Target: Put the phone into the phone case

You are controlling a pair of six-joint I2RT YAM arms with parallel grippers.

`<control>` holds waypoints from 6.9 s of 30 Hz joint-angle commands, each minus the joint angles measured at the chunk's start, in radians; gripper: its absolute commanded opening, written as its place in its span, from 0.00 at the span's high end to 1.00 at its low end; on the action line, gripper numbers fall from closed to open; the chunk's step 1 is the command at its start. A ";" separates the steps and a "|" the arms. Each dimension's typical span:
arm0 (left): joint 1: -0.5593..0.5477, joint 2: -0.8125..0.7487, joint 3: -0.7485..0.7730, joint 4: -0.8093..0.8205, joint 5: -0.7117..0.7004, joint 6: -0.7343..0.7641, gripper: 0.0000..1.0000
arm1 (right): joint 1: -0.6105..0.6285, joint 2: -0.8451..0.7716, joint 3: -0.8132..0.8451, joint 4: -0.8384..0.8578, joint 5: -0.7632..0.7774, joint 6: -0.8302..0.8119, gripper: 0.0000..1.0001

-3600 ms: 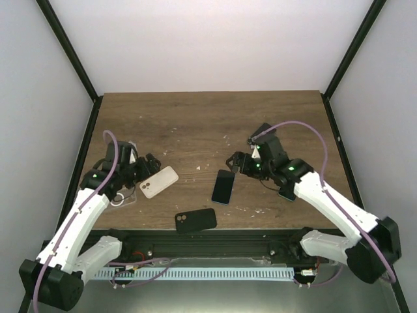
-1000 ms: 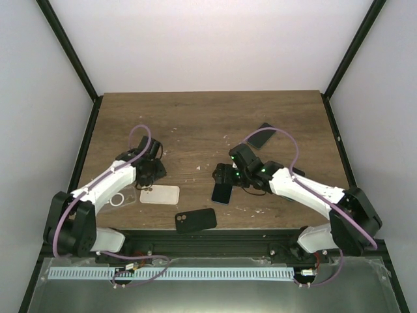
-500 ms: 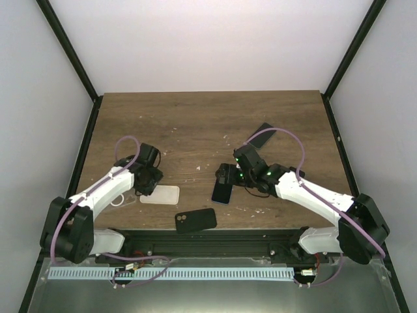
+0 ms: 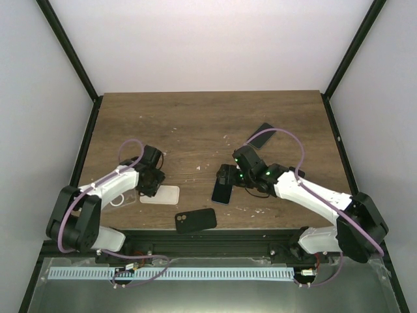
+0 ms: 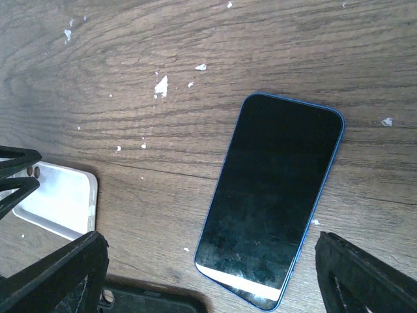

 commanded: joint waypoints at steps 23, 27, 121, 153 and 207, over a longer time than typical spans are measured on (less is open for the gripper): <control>-0.029 0.242 0.208 0.211 0.095 0.288 1.00 | -0.001 0.013 0.078 -0.115 0.177 -0.021 0.12; -0.057 0.284 0.241 0.272 0.158 0.350 1.00 | -0.058 0.042 0.124 -0.134 0.196 -0.049 0.12; -0.076 0.178 0.433 0.011 0.362 0.836 0.04 | -0.186 -0.423 0.211 -0.146 -0.192 -1.134 0.00; 0.131 0.108 0.129 0.197 0.431 0.693 0.06 | -0.062 0.280 0.097 -0.308 -0.105 -2.026 0.00; 0.057 0.213 0.161 0.384 0.497 0.608 0.29 | -0.164 0.591 0.355 -0.253 -0.136 -1.314 0.06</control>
